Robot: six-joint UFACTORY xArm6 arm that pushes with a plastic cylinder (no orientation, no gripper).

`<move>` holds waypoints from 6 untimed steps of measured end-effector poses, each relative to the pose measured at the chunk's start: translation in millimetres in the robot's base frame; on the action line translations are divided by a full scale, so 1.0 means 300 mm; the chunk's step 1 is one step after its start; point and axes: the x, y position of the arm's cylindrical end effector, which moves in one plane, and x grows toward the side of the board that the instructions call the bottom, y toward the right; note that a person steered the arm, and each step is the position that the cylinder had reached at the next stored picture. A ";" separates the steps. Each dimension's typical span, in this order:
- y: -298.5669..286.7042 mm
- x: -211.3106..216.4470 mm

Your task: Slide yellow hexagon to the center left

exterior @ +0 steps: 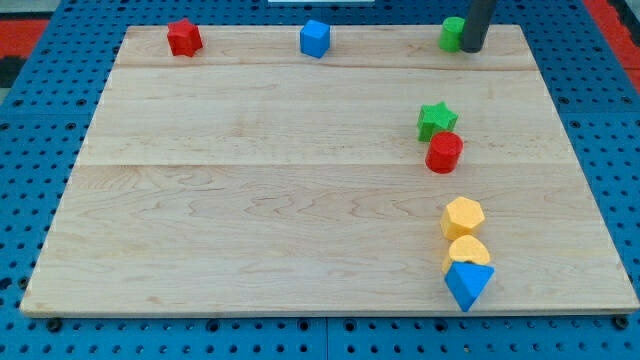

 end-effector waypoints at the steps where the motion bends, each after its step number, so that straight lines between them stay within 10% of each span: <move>1: 0.019 0.086; 3: 0.314 0.190; 6: 0.287 1.000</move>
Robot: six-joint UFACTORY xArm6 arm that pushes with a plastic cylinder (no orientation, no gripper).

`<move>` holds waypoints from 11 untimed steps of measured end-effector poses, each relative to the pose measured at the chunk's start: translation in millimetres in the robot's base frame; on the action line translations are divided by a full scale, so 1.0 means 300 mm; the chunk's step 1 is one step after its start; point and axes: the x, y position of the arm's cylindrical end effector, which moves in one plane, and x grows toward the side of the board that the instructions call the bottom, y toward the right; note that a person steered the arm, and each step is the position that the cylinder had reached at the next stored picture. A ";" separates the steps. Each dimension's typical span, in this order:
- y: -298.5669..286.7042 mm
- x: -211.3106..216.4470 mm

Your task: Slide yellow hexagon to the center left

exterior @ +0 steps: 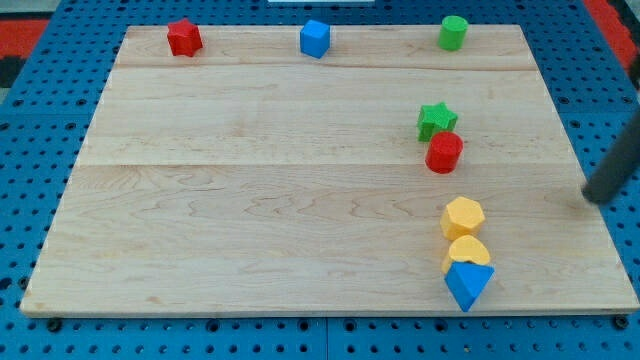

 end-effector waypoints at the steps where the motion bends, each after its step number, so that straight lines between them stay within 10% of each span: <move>1: -0.101 0.254; 3: -0.547 0.221; 8: -0.233 0.050; 11: -0.609 -0.099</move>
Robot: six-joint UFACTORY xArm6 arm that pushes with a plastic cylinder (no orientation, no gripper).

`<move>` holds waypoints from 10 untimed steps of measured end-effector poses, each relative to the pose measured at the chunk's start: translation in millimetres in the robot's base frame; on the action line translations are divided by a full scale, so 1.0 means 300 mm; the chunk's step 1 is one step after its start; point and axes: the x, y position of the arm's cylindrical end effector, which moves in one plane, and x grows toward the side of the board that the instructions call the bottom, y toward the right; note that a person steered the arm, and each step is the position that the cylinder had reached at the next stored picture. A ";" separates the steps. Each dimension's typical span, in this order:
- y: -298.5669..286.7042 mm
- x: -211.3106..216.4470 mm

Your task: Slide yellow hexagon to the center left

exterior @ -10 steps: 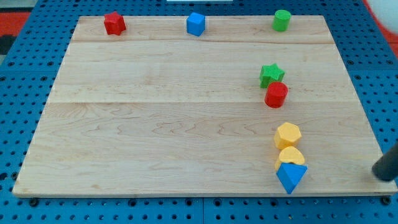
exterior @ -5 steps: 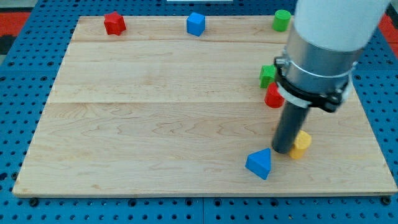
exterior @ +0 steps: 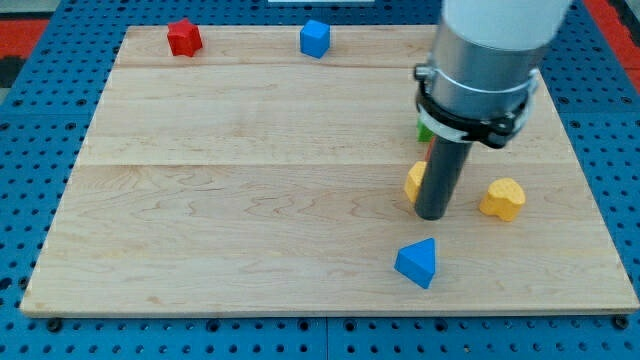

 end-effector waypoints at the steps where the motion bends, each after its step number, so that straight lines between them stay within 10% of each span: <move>1: 0.147 -0.020; 4: -0.428 -0.124; 7: -0.037 -0.133; 9: -0.584 -0.147; 10: -0.415 -0.185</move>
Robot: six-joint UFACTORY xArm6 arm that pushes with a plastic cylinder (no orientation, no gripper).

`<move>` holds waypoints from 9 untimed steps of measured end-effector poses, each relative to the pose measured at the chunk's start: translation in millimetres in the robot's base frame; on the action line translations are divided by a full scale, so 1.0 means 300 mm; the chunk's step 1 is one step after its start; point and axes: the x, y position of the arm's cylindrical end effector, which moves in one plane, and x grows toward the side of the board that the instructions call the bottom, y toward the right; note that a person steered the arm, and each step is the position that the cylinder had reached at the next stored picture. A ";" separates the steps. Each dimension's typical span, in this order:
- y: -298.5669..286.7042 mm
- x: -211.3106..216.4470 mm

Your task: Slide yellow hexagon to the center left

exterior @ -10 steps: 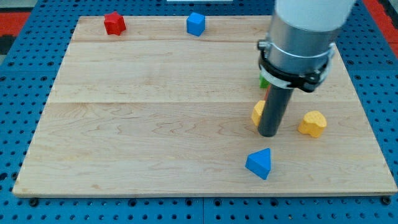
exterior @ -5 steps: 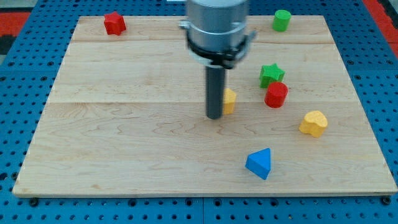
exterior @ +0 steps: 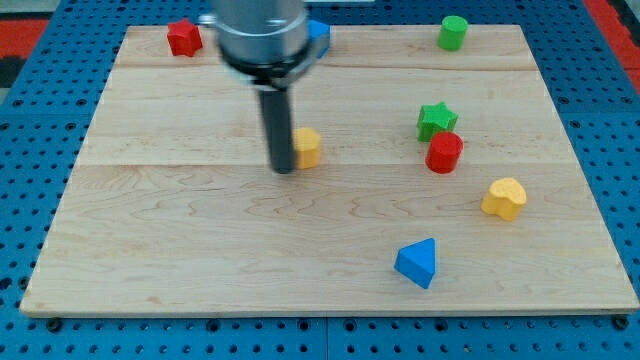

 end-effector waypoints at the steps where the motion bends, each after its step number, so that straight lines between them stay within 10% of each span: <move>1: 0.175 0.076; 2: 0.206 -0.058; 4: -0.387 -0.101; 9: -0.564 -0.202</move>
